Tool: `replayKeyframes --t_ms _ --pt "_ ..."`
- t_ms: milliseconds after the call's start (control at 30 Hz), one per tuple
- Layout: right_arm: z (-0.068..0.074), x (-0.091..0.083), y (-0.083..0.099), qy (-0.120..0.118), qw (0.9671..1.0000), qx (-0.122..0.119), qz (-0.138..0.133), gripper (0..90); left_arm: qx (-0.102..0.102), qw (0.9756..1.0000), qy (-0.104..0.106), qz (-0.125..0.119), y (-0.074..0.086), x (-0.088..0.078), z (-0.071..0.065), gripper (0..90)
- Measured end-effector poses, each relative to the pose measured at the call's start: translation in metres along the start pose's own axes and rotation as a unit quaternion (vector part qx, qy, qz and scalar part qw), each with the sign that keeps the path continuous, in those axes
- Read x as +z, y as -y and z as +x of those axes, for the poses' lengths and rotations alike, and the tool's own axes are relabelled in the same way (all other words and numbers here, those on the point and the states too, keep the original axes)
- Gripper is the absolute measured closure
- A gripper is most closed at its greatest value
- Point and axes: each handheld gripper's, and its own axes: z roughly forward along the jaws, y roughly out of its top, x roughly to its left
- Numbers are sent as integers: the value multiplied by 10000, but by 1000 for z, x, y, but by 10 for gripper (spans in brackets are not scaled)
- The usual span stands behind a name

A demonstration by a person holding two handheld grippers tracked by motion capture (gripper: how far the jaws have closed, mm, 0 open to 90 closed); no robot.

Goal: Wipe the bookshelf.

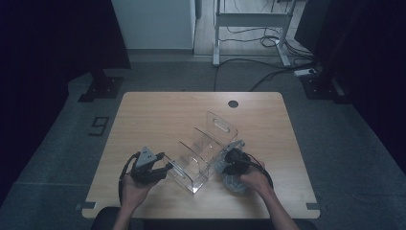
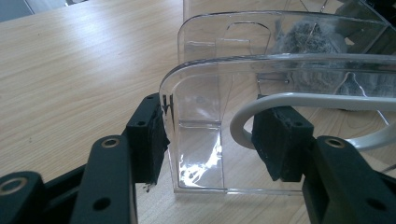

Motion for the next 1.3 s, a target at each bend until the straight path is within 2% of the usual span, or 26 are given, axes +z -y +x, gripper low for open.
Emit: replayKeyframes --t_ms 167,333,500,767,933,1100,1167,1300 --pt "-2 1 1 -79 9999 95 -11 655 -3 10000 -13 -14 0 0 0 458" --pt "-1 -4 3 16 10000 43 34 651 3 10000 -37 -34 1 0 0 457" --pt "-1 -16 12 76 9999 134 13 650 11 10000 -60 -63 1 0 0 454" --pt "0 -41 25 25 9996 182 -226 649 126 9998 -172 -53 1 -1 0 410" --pt "4 -50 27 -59 9992 195 -349 648 139 9998 -149 -44 1 -2 0 410" --pt "10 -54 27 -150 9990 129 -406 647 144 9999 -31 -10 1 -4 1 396" --pt "14 -54 26 -189 9988 90 -431 647 122 9999 27 -27 2 -4 2 415" --pt "21 -54 21 -334 9984 9 -459 646 79 10000 15 -38 1 -5 2 454"
